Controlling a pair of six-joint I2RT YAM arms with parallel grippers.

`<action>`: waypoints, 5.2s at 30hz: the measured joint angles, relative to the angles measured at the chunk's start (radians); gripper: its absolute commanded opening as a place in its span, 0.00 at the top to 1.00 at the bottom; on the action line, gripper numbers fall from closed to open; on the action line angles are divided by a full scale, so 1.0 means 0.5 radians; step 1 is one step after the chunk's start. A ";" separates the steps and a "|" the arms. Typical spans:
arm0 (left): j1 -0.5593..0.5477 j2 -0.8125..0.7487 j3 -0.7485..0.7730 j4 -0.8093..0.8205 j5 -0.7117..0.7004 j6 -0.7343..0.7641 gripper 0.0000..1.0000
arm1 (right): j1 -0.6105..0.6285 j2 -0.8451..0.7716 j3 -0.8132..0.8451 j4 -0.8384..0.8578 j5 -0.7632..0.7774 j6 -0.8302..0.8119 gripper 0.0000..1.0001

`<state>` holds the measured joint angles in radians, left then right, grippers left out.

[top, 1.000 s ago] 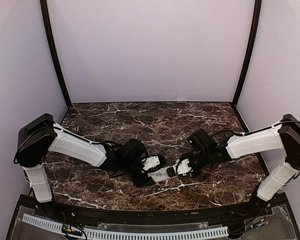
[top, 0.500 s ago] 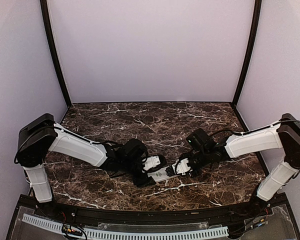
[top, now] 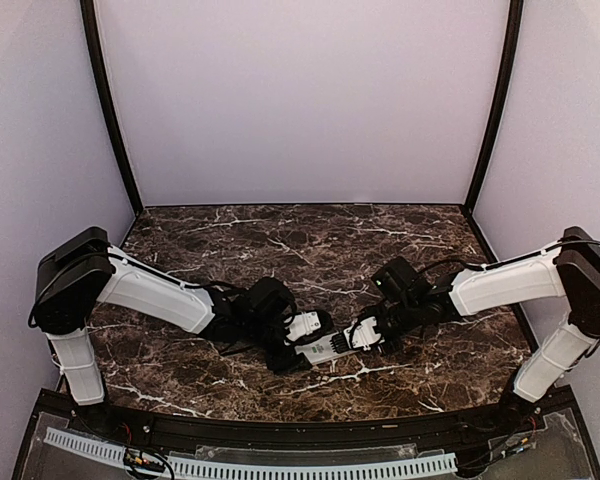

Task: Load the batteries into the remote control
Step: Adjust the battery in the battery compartment, then pick up the battery from the battery compartment, then place the battery in the battery compartment.

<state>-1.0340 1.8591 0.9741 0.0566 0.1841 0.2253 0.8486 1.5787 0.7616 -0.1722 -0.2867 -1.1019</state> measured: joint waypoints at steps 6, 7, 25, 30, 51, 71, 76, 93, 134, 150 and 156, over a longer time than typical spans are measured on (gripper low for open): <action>0.000 0.001 0.001 0.000 0.000 0.000 0.35 | 0.001 0.000 0.003 0.001 0.001 0.001 0.91; 0.000 0.001 0.002 -0.001 0.001 0.000 0.35 | 0.001 0.000 0.003 0.000 0.002 0.002 0.91; 0.001 0.003 0.005 -0.001 0.005 0.001 0.34 | -0.002 -0.233 0.096 -0.144 -0.126 0.448 0.82; 0.000 0.003 0.005 -0.001 0.006 0.001 0.32 | -0.002 -0.337 0.139 -0.029 0.004 1.307 0.84; 0.000 0.005 0.005 0.000 0.010 0.019 0.29 | 0.094 0.343 0.665 -0.821 0.562 3.403 0.84; 0.000 0.005 0.005 0.000 0.019 0.035 0.28 | 0.150 0.442 0.777 -0.909 0.573 3.501 0.87; 0.000 0.005 0.005 0.002 0.021 0.035 0.28 | 0.167 0.467 0.805 -0.920 0.578 3.504 0.87; 0.000 0.007 0.004 0.006 0.021 0.037 0.28 | 0.214 0.568 0.893 -0.988 0.665 3.545 1.00; 0.000 0.006 0.002 0.012 -0.036 0.037 0.31 | -0.018 0.801 1.267 -1.543 0.070 3.158 1.00; 0.001 0.006 0.002 0.042 -0.132 0.053 0.34 | -0.024 0.868 1.339 -1.556 0.082 3.240 0.88; 0.009 0.006 0.002 0.046 -0.131 0.061 0.33 | -0.024 0.887 1.347 -1.550 0.087 3.281 0.79</action>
<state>-1.0294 1.8622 0.9749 0.0795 0.1184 0.2558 0.8368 2.0220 1.4353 -0.9470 -0.2432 0.5385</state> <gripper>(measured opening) 0.668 0.173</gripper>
